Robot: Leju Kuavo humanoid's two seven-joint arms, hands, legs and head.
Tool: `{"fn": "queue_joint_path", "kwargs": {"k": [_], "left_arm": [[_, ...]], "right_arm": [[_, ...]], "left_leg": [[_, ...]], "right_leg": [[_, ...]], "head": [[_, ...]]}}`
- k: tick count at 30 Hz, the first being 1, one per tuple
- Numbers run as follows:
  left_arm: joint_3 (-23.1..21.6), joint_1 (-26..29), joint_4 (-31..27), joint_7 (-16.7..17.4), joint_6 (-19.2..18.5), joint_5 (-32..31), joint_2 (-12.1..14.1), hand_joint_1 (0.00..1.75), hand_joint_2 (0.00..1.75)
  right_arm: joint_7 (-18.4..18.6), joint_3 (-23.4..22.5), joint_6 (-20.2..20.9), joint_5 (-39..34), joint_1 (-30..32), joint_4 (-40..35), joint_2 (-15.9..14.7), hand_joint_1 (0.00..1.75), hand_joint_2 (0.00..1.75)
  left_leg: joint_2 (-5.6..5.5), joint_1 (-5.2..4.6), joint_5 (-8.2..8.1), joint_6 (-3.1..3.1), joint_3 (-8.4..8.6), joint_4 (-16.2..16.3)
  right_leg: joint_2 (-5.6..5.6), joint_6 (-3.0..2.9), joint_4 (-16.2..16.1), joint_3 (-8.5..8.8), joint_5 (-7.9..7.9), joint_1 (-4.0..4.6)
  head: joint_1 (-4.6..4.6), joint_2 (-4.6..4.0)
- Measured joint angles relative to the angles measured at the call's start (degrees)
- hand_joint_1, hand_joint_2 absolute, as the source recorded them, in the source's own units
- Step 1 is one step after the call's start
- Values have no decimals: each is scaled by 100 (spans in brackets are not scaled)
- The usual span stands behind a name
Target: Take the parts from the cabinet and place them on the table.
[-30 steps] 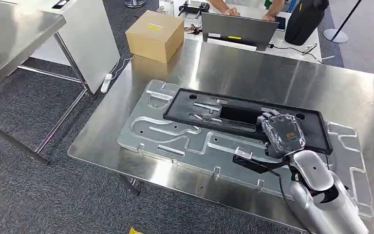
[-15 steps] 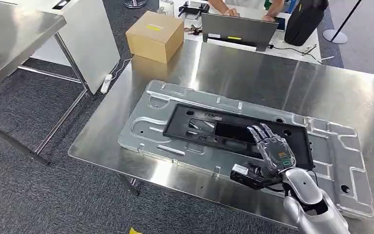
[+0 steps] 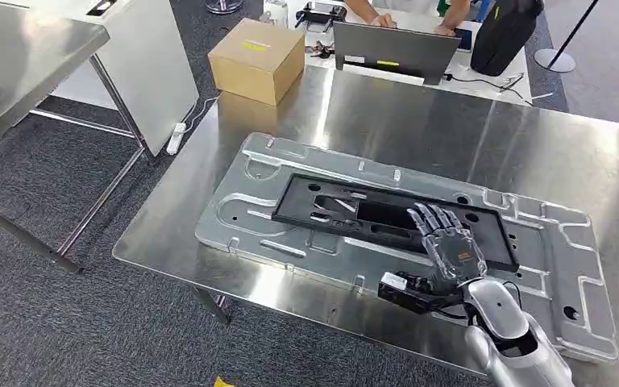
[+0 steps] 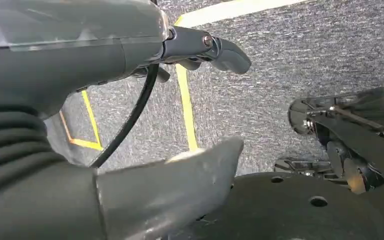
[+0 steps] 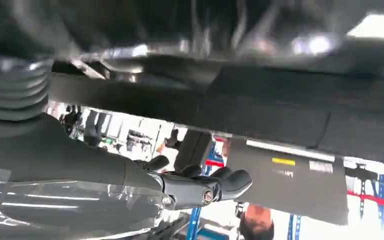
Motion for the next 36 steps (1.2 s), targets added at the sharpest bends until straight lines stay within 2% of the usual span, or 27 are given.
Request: {"fn": "queue_joint_path", "kwargs": {"k": [4, 7, 13, 21, 30, 36], "left_arm": [[-31, 8, 0, 4, 2, 24, -9, 0, 0], [-35, 5, 0, 4, 7, 50, -11, 0, 0], [-96, 15, 0, 33, 81, 120, -20, 0, 0], [-203, 23, 0, 136, 111, 162, -33, 0, 0], [-300, 21, 0, 269, 103, 197, -42, 0, 0], [-391, 23, 0, 358, 85, 197, -39, 0, 0]], "right_arm": [[94, -15, -315, 302, 8, -228, 4, 0, 0], [170, -39, -311, 387, -8, -512, 28, 0, 0], [125, -140, -761, 553, 1, -1310, 42, 0, 0], [9, -153, -995, 590, 3, -2411, 48, 0, 0], [-33, -151, -1069, 610, 20, -2776, 39, 0, 0], [-22, -149, -1060, 524, 62, -2857, -85, 0, 0]], "left_leg": [[1, 0, 0, 0, 1, 0], [1, 0, 0, 0, 4, 0], [1, 0, 0, 0, 5, 0], [1, 2, 0, -1, 6, -1], [1, -6, -4, -1, 8, 6], [1, -28, -35, 33, 7, 29]], "right_leg": [[1, 0, 1, 1, 0, 0], [-1, 0, 0, 3, 0, 0], [0, 0, 1, 3, 0, 0], [0, -2, 1, 3, -2, 0], [1, 1, -2, 7, 0, -7], [1, 25, -3, 16, -12, -36]], "head": [[-2, 0], [0, 0], [0, 0], [0, 0], [0, 0], [-2, 0]]}}
